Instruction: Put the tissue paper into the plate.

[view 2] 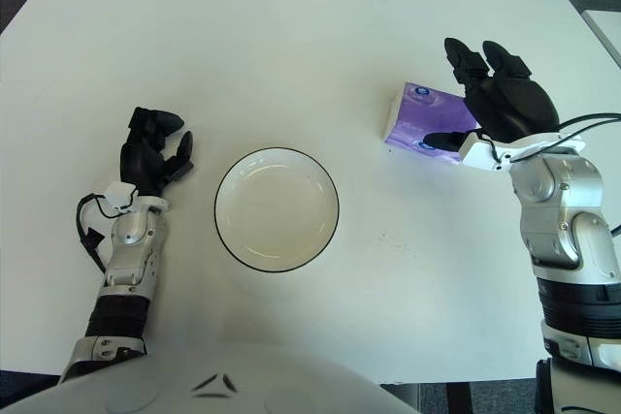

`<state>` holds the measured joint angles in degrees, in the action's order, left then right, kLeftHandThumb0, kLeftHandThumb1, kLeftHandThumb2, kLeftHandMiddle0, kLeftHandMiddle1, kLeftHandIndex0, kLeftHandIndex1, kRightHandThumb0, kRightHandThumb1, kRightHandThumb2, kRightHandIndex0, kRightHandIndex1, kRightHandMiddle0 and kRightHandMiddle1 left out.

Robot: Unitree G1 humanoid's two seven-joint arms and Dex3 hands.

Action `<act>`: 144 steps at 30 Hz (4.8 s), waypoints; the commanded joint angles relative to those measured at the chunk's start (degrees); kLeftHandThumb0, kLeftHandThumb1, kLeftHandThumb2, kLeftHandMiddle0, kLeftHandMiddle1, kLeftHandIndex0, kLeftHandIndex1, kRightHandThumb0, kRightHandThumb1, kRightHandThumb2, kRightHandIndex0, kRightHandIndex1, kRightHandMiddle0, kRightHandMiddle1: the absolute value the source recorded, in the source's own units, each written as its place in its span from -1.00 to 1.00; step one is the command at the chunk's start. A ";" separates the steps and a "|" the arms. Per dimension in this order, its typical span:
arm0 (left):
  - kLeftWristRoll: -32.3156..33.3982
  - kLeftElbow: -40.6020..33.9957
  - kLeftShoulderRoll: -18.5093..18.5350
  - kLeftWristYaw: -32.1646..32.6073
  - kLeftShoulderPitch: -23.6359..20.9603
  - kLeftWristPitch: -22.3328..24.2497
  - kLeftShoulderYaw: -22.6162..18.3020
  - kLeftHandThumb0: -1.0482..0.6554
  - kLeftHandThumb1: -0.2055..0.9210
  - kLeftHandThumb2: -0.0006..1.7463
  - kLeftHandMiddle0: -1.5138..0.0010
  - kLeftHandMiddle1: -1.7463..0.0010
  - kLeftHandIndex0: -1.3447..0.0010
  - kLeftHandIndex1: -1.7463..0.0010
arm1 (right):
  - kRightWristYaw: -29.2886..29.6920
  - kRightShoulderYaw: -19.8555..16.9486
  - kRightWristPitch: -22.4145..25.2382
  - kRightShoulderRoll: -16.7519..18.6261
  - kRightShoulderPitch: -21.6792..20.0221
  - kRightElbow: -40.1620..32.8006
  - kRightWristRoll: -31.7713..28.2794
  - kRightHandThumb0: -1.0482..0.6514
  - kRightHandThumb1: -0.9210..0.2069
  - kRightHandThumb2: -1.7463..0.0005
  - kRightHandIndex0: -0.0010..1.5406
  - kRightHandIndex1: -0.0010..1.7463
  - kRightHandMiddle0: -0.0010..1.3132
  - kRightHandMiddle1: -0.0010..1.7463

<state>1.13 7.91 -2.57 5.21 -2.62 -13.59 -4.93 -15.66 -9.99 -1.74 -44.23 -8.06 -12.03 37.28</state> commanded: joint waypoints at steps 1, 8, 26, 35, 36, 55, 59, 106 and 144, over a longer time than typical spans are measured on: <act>-0.07 2.73 -0.10 -0.32 3.30 1.39 0.18 0.23 0.62 -0.17 0.45 -0.57 0.49 -1.00 | -0.50 1.28 -0.14 -0.56 -0.28 0.55 -0.04 -0.98 -0.23 0.26 -1.00 -1.00 -1.00 -1.00; 0.37 3.49 0.11 -1.00 3.22 0.20 0.17 0.23 0.63 -0.19 0.45 -0.57 0.50 -1.00 | -0.91 2.99 -1.40 -1.36 -0.65 1.09 -0.07 -0.99 -0.17 0.21 -1.00 -1.00 -1.00 -1.00; 0.13 4.20 -0.12 -0.34 3.26 -0.39 0.07 0.23 0.58 -0.14 0.46 -0.58 0.46 -1.00 | 3.21 11.84 -9.40 -0.34 -7.26 12.88 0.91 -1.00 -0.19 0.19 -1.00 -1.00 -1.00 -1.00; 0.40 3.97 0.00 -0.72 3.65 -1.00 -0.03 0.23 0.60 -0.15 0.45 -0.57 0.48 -1.00 | 4.19 14.03 -12.75 -0.37 -9.68 17.20 0.58 -1.00 -0.21 0.19 -1.00 -1.00 -1.00 -1.00; 0.46 3.97 0.03 -0.75 3.68 -0.98 -0.07 0.23 0.60 -0.16 0.45 -0.57 0.48 -1.00 | 4.26 14.27 -13.00 -0.30 -9.89 17.60 0.66 -1.00 -0.21 0.19 -1.00 -1.00 -1.00 -1.00; 0.06 2.26 0.22 0.11 4.15 1.16 -0.28 0.23 0.61 -0.17 0.45 -0.56 0.48 -1.00 | 9.31 20.60 -16.87 2.51 -16.84 38.42 0.79 -0.98 -0.17 0.16 -1.00 -1.00 -1.00 -1.00; 0.15 2.35 0.46 -0.17 4.34 0.79 -0.34 0.23 0.61 -0.17 0.45 -0.57 0.48 -1.00 | 10.03 21.49 -17.29 2.82 -17.72 42.00 0.25 -0.97 -0.15 0.16 -1.00 -1.00 -1.00 -1.00; 0.92 2.56 1.11 -1.87 5.35 -2.22 -1.26 0.23 0.70 -0.24 0.48 -0.57 0.53 -1.00 | 23.39 17.34 -26.41 12.79 -8.21 51.03 -14.52 -0.71 0.03 -0.23 -0.51 0.98 -0.74 0.96; -0.04 1.36 0.44 -0.63 5.01 -0.48 -1.15 0.23 0.64 -0.19 0.47 -0.58 0.50 -1.00 | 30.58 7.00 -33.35 22.34 -2.08 36.37 -22.87 -0.51 0.63 -0.96 0.82 1.00 0.35 1.00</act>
<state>1.52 6.92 -2.04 4.08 -0.29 -16.00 -6.10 15.19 -3.54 -36.70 -23.39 -13.45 24.67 13.09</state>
